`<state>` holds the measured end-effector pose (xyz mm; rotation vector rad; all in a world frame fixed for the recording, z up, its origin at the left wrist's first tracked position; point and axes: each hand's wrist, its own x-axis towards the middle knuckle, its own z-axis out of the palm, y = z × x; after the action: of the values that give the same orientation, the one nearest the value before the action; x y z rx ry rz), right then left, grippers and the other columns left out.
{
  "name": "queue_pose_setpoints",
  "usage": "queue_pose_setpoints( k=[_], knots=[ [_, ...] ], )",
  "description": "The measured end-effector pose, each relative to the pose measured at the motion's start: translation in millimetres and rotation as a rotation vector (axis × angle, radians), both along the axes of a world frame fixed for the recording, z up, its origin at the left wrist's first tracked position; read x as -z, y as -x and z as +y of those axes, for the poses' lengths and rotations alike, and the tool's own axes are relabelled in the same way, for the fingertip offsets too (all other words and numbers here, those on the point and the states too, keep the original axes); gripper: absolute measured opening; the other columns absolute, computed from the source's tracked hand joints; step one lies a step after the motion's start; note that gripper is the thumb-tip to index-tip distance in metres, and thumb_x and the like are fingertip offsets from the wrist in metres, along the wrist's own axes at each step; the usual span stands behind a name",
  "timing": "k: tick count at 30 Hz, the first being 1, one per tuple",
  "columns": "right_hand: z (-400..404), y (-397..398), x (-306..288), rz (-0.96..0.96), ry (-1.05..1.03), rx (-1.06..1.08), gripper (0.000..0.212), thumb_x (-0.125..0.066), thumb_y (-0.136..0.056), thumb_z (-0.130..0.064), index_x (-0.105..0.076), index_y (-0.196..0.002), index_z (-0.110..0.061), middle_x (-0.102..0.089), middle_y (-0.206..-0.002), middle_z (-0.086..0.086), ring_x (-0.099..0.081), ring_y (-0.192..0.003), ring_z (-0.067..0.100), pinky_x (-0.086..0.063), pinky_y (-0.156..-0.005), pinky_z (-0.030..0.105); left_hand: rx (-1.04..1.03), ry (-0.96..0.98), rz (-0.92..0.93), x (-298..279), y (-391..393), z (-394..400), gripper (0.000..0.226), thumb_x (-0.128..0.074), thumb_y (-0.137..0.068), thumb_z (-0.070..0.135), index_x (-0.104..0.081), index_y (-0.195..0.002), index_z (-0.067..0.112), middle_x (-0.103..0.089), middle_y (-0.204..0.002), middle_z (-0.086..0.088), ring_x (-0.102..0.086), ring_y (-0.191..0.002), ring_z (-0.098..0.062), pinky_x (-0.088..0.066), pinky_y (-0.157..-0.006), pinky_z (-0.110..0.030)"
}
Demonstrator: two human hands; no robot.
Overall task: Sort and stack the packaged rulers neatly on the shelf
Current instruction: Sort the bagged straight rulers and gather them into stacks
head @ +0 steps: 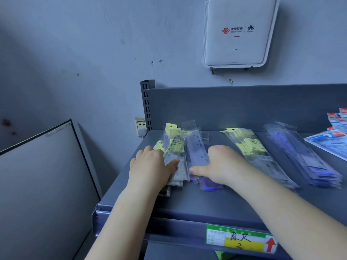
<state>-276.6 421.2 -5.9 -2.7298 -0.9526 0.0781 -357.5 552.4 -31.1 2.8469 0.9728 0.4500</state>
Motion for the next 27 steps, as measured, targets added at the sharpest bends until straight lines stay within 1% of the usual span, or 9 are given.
queue_pose_setpoints(
  k=[3,6,8,12,16,19,21,24,27],
  knots=[
    [-2.1,-4.3,-0.6,0.052,-0.079,0.066,0.049,-0.065,-0.08,-0.048,-0.033,-0.063,-0.016,-0.037,-0.063,-0.001,-0.036,-0.055,0.017,-0.024,-0.046,0.028,0.009,0.074,-0.073,0.1,2.2,3.5,0.04,-0.048,-0.09,0.052,-0.055,-0.1,0.014,-0.051,-0.102,-0.002,-0.051,-0.104,-0.024,-0.037,-0.081,-0.032],
    [-3.2,-8.1,1.4,0.037,-0.131,0.104,0.033,-0.063,-0.084,-0.043,-0.047,-0.088,-0.014,-0.055,-0.087,-0.001,-0.052,-0.081,0.022,-0.03,-0.053,0.027,-0.006,0.122,-0.128,-0.9,3.7,3.8,0.04,-0.048,-0.091,0.049,-0.052,-0.11,0.014,-0.054,-0.112,0.0,-0.051,-0.106,-0.023,-0.04,-0.086,-0.033],
    [-3.6,-10.9,4.1,0.011,-0.139,0.116,0.025,-0.055,-0.089,-0.036,-0.049,-0.095,-0.013,-0.06,-0.099,0.001,-0.054,-0.092,0.024,-0.034,-0.057,0.03,-0.019,0.132,-0.144,-0.4,3.5,3.7,0.037,-0.046,-0.093,0.046,-0.049,-0.111,0.015,-0.053,-0.116,0.0,-0.051,-0.108,-0.023,-0.039,-0.087,-0.033],
    [-7.3,-15.9,3.9,0.021,-0.241,0.128,0.016,-0.038,-0.094,-0.02,-0.045,-0.083,-0.01,-0.053,-0.087,0.003,-0.046,-0.078,0.024,-0.03,-0.053,0.029,-0.027,0.101,-0.205,0.8,1.5,3.7,0.017,-0.036,-0.097,0.026,-0.045,-0.101,0.013,-0.053,-0.11,-0.003,-0.05,-0.101,-0.026,-0.035,-0.079,-0.032],
    [-14.8,-20.2,2.2,0.137,-0.521,0.112,0.019,-0.037,-0.089,-0.012,-0.039,-0.071,-0.01,-0.047,-0.074,0.003,-0.039,-0.067,0.023,-0.027,-0.054,0.028,-0.011,0.183,-0.408,-2.4,4.8,2.0,0.014,-0.03,-0.095,0.011,-0.044,-0.093,0.011,-0.054,-0.092,-0.003,-0.051,-0.088,-0.029,-0.037,-0.076,-0.035],
    [-20.3,-19.8,0.2,0.27,-0.764,0.076,0.016,-0.042,-0.088,-0.011,-0.048,-0.075,-0.005,-0.051,-0.072,0.004,-0.041,-0.067,0.021,-0.032,-0.064,0.029,0.038,0.436,-0.644,-11.3,10.7,-3.3,0.014,-0.035,-0.096,0.012,-0.048,-0.094,0.015,-0.053,-0.083,0.004,-0.049,-0.072,-0.014,-0.038,-0.061,-0.027],
    [-25.2,-17.2,-4.7,0.369,-0.888,0.045,0.014,-0.044,-0.087,-0.007,-0.054,-0.077,-0.011,-0.058,-0.069,0.0,-0.044,-0.061,0.017,-0.034,-0.061,0.028,0.07,0.631,-0.746,-16.9,12.6,-6.5,0.017,-0.039,-0.093,0.006,-0.052,-0.091,0.018,-0.053,-0.078,0.004,-0.044,-0.062,-0.009,-0.035,-0.052,-0.018],
    [-35.1,-16.8,-10.9,0.432,-0.956,0.0,0.021,-0.048,-0.085,0.0,-0.056,-0.08,-0.018,-0.065,-0.07,-0.004,-0.05,-0.059,0.011,-0.035,-0.057,0.021,0.132,0.852,-0.834,-23.7,14.7,-11.8,0.023,-0.045,-0.088,-0.002,-0.056,-0.082,0.017,-0.056,-0.076,0.0,-0.044,-0.06,-0.012,-0.035,-0.053,-0.021],
    [-48.8,-20.6,-12.9,0.467,-0.974,-0.029,0.018,-0.054,-0.086,0.001,-0.057,-0.082,-0.017,-0.068,-0.075,-0.001,-0.055,-0.062,0.012,-0.038,-0.057,0.023,0.203,1.081,-0.867,-29.3,15.5,-20.6,0.022,-0.05,-0.087,-0.007,-0.059,-0.083,0.013,-0.057,-0.069,0.0,-0.048,-0.052,-0.011,-0.034,-0.051,-0.022]
  ],
)
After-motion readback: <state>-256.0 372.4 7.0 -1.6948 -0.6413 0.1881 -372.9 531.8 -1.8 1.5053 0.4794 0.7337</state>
